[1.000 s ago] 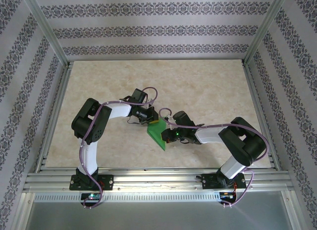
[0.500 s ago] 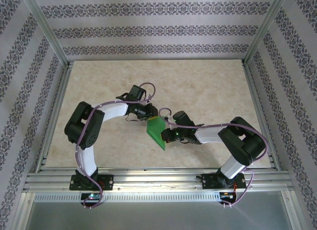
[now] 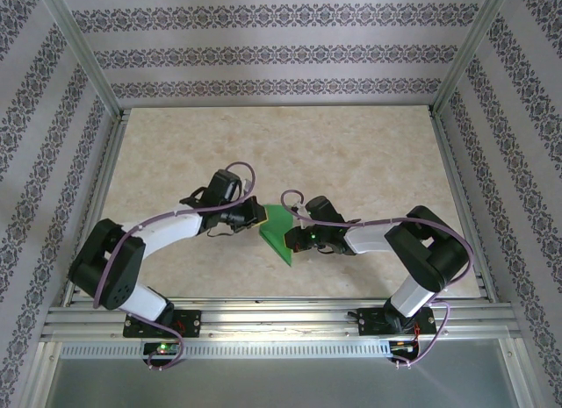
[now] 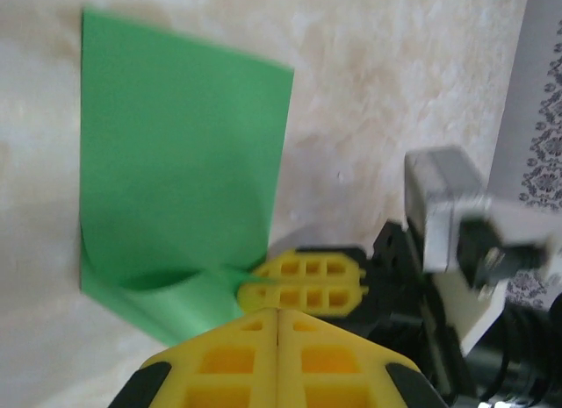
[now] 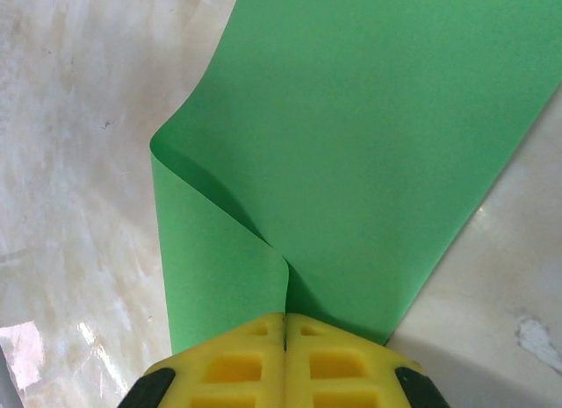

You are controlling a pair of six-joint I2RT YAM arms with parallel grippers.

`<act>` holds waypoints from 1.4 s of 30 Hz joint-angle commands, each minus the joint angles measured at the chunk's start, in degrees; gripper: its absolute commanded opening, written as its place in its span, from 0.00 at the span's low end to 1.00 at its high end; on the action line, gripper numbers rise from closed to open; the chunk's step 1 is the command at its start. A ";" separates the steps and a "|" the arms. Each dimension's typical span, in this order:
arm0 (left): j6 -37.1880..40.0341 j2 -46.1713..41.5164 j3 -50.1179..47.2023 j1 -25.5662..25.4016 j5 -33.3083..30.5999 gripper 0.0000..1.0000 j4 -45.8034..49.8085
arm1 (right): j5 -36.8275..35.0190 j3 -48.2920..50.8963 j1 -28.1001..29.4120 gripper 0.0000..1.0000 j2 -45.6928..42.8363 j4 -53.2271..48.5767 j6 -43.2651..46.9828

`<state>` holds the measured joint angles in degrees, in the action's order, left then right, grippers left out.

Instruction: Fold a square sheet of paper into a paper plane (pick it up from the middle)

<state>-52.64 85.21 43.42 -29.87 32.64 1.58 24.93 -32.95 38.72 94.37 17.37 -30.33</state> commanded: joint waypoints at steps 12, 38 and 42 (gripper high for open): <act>-14.83 4.92 -9.36 -7.13 -3.43 0.00 -23.54 | -0.62 -0.98 -0.48 0.01 2.22 -0.93 -1.10; -14.20 12.04 -11.67 -7.57 -5.22 0.00 -26.11 | -0.31 -1.41 -0.49 0.01 2.01 -1.49 -1.05; -14.02 12.17 -12.18 -7.57 -5.49 0.00 -25.41 | 0.26 -1.91 -0.51 0.04 1.26 -2.24 -1.06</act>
<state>-67.13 96.18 32.47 -36.71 28.23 -23.05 25.17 -33.76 38.61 94.94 16.91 -31.40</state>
